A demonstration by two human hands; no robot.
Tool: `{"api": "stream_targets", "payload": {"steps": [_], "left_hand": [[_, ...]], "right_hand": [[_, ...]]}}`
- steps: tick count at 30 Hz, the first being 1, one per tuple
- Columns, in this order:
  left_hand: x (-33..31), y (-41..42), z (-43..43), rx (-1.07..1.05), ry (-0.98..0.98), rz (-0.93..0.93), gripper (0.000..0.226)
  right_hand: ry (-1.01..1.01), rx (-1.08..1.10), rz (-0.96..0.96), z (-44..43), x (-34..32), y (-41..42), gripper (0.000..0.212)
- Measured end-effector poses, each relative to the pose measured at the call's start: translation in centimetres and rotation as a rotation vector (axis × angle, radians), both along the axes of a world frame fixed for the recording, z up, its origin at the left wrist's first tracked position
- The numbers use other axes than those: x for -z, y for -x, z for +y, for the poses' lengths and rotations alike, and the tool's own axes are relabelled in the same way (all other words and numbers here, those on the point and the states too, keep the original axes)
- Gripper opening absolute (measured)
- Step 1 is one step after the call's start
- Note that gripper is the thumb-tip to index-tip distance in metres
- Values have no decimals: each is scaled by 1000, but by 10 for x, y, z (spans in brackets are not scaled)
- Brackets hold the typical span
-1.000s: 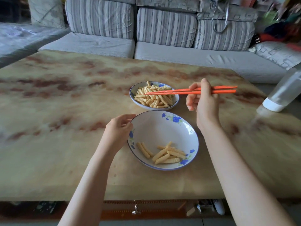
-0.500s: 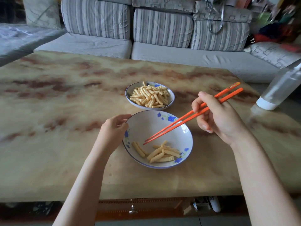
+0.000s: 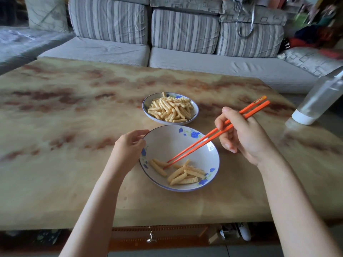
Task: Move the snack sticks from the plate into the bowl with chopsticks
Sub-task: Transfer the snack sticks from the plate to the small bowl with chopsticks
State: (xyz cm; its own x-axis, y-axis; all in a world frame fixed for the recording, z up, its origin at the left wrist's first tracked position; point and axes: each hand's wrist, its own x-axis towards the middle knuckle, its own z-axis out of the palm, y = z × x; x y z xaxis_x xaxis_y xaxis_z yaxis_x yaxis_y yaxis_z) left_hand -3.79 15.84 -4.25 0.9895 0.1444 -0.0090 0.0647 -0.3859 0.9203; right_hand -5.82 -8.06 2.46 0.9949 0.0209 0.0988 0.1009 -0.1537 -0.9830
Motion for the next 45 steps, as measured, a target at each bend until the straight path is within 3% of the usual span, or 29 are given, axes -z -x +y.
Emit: {"api": "stream_targets", "payload": {"steps": [5, 15, 22, 32, 41, 45], "left_hand": [[-1, 0, -1, -4, -5, 1, 41], [0, -1, -1, -6, -2, -4, 41], [0, -2, -1, -15, 4, 6, 41], [-1, -2, -1, -15, 11, 2, 41], [0, -1, 0, 2, -2, -15, 41], [1, -2, 0, 4, -4, -13, 41]], "right_hand": [[-70, 119, -17, -3, 4, -5, 44], [-430, 387, -215, -2, -1, -24, 38], [-416, 586, -223, 15, 9, -61, 41], [-329, 544, -230, 23, 19, -89, 44], [-353, 529, -300, 12, 14, -60, 42], [-327, 422, -269, 0, 11, -42, 42]]}}
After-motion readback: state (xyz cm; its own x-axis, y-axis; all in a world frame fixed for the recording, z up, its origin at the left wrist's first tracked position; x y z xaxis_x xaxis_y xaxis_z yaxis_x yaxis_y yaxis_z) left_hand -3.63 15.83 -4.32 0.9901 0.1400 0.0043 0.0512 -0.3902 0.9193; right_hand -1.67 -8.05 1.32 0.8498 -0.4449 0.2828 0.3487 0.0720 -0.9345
